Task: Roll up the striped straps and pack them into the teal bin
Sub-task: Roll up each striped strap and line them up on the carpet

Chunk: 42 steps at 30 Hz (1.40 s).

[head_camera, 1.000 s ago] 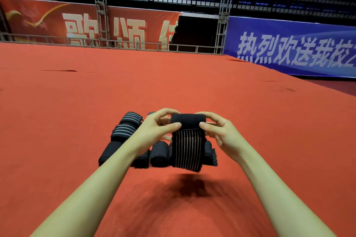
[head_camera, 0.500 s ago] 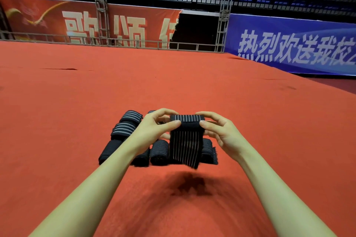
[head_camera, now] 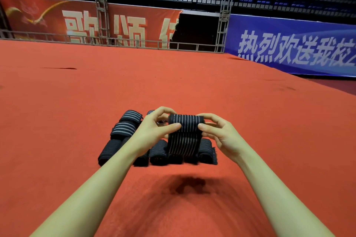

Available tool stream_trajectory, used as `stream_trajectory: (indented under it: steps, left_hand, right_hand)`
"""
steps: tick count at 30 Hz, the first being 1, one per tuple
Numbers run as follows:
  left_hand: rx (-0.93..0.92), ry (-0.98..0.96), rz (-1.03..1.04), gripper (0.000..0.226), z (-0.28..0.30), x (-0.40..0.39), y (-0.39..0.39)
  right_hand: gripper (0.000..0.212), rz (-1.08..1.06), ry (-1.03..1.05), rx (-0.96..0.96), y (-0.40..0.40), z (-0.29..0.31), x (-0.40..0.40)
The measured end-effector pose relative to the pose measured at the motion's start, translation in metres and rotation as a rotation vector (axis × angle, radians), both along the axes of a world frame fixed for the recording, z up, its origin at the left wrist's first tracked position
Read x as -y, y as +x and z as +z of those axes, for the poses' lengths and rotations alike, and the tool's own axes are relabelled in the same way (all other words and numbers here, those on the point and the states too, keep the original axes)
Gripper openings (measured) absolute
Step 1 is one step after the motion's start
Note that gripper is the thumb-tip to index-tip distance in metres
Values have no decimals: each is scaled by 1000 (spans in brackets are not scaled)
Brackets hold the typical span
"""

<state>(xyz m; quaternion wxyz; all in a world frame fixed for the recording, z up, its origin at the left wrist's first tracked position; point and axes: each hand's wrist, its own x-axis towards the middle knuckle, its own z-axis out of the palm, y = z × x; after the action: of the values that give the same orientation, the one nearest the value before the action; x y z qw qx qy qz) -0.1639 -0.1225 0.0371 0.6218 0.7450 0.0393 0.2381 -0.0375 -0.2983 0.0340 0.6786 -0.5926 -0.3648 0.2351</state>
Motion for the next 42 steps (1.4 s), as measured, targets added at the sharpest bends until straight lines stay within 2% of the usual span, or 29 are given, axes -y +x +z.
stream_trajectory:
  steps: [3,6,10,13,20,24,27,30,34,37,42]
  left_hand:
    - [49,-18,7,30,1,0,-1]
    - [54,-28,-24,34,1,4,-2]
    - [10,-34,-4,23,-2,3,-1]
    - [-38,-30,3,18,-5,0,-1]
    - [61,64,32,36,-5,4,-3]
    - [-29,6,4,32,-3,5,-5]
    - [-24,86,53,26,-6,3,-4]
    - [34,110,46,31,-10,3,-3]
    - [129,235,40,39,-14,0,-1]
    - [50,184,31,39,-10,4,-1]
    - [-41,101,44,24,-8,5,-4]
  right_hand:
    - [34,39,9,-83,-4,0,-3]
    - [29,25,27,-104,-5,0,-5]
    - [19,20,21,-105,-2,-3,-3]
    - [27,22,1,-96,0,-4,-1]
    - [39,5,-44,-181,1,-8,-2]
    - [46,-13,-51,-180,2,-6,-3]
    - [45,-14,-43,-177,3,-8,-4]
    - [36,-6,-53,-191,2,-12,-5]
    - [41,-23,-61,-189,0,-12,-8]
    - [40,-40,-47,-200,2,-11,-6]
    - [42,-27,-44,-197,3,-9,-7]
